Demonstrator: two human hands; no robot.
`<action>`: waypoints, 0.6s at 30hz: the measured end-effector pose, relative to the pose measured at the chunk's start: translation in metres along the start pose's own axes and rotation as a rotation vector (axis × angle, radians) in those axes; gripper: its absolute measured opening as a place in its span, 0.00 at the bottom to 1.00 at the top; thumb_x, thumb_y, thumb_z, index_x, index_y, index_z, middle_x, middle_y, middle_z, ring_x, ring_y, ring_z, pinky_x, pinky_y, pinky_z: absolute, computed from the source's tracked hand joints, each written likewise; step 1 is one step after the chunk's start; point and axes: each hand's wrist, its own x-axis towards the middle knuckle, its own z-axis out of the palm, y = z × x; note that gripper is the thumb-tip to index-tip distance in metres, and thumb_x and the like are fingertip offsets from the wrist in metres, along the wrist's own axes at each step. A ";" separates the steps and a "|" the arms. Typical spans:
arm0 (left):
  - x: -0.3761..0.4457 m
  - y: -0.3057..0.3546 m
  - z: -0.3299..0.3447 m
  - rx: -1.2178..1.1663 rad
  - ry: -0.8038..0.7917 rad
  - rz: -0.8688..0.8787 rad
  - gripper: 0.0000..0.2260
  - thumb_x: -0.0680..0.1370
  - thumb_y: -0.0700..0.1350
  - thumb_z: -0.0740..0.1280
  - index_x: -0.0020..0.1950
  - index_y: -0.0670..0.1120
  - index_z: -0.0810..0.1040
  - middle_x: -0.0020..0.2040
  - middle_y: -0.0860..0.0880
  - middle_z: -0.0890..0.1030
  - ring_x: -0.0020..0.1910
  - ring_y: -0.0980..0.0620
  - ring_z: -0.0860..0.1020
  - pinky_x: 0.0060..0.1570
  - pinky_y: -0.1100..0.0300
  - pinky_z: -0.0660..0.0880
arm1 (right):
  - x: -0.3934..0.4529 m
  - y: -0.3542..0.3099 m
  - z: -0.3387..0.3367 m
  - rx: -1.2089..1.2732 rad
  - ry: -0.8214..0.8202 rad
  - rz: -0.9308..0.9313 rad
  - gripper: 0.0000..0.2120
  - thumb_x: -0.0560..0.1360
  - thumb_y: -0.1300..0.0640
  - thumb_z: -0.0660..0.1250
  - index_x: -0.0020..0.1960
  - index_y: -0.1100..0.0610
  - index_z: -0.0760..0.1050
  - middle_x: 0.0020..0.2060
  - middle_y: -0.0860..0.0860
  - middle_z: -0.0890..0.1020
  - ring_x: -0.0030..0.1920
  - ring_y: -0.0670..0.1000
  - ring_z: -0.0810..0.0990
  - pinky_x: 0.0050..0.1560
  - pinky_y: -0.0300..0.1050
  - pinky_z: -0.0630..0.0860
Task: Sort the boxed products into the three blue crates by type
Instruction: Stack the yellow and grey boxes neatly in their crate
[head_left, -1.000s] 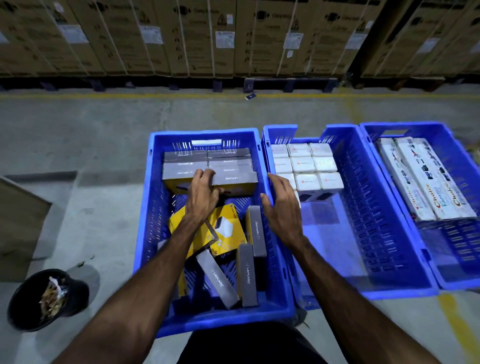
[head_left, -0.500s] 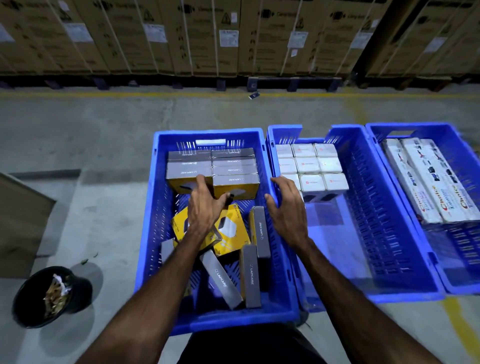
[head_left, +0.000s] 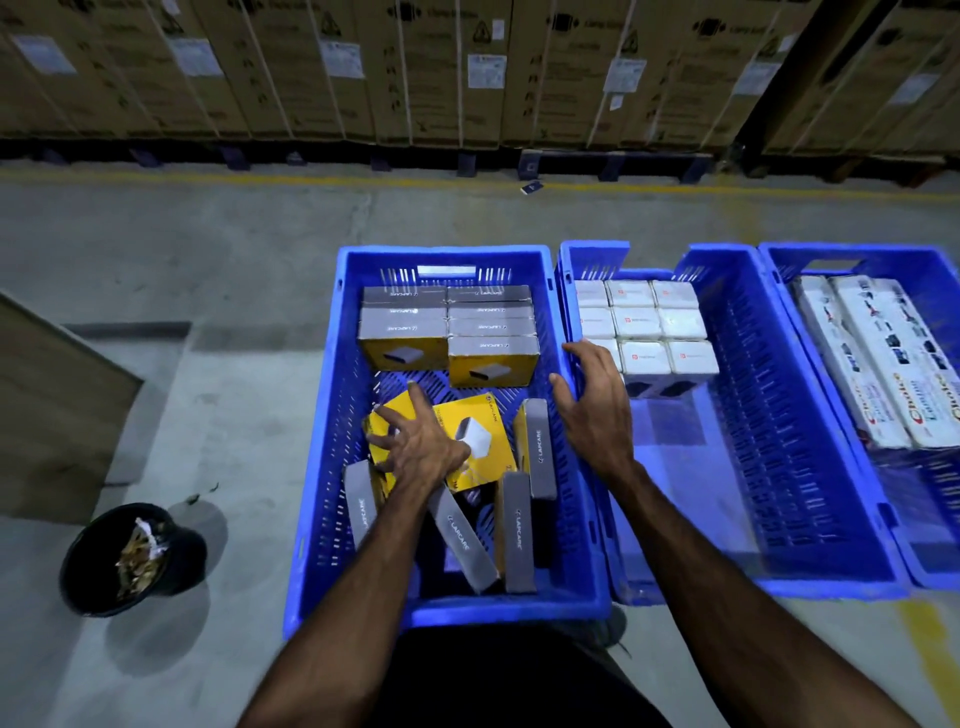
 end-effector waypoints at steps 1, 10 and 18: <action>-0.002 0.003 0.002 -0.015 0.020 -0.002 0.54 0.74 0.62 0.74 0.84 0.55 0.37 0.83 0.33 0.40 0.78 0.19 0.49 0.67 0.24 0.65 | 0.000 0.000 0.000 0.002 -0.004 0.003 0.18 0.80 0.59 0.68 0.68 0.58 0.75 0.64 0.53 0.78 0.65 0.53 0.76 0.66 0.48 0.73; -0.030 -0.022 -0.037 -0.219 0.334 0.094 0.43 0.77 0.39 0.67 0.85 0.39 0.43 0.74 0.33 0.68 0.63 0.29 0.76 0.54 0.42 0.76 | 0.001 0.004 0.000 0.007 -0.018 -0.021 0.17 0.80 0.58 0.68 0.68 0.57 0.75 0.65 0.53 0.78 0.66 0.55 0.77 0.67 0.55 0.74; -0.070 -0.030 -0.077 -0.901 0.350 0.310 0.37 0.72 0.36 0.73 0.80 0.50 0.68 0.65 0.52 0.83 0.57 0.54 0.85 0.55 0.52 0.83 | -0.019 -0.038 -0.007 -0.058 0.108 -0.171 0.18 0.79 0.59 0.68 0.68 0.57 0.76 0.62 0.54 0.78 0.60 0.55 0.79 0.58 0.51 0.78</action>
